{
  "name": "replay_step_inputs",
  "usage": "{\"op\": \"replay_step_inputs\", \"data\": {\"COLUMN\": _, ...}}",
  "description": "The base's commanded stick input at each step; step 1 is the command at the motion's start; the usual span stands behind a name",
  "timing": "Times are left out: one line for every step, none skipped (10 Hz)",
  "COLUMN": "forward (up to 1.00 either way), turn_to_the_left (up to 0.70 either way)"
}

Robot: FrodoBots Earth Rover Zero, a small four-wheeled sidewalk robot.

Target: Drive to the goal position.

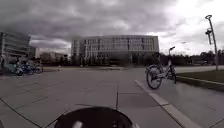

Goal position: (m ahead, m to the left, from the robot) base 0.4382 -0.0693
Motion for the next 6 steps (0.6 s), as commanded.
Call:
{"op": "replay_step_inputs", "data": {"forward": 0.37, "turn_to_the_left": 0.00}}
{"op": "replay_step_inputs", "data": {"forward": 0.42, "turn_to_the_left": 0.00}}
{"op": "replay_step_inputs", "data": {"forward": 0.48, "turn_to_the_left": 0.00}}
{"op": "replay_step_inputs", "data": {"forward": 0.54, "turn_to_the_left": 0.00}}
{"op": "replay_step_inputs", "data": {"forward": 0.59, "turn_to_the_left": 0.00}}
{"op": "replay_step_inputs", "data": {"forward": 0.65, "turn_to_the_left": 0.00}}
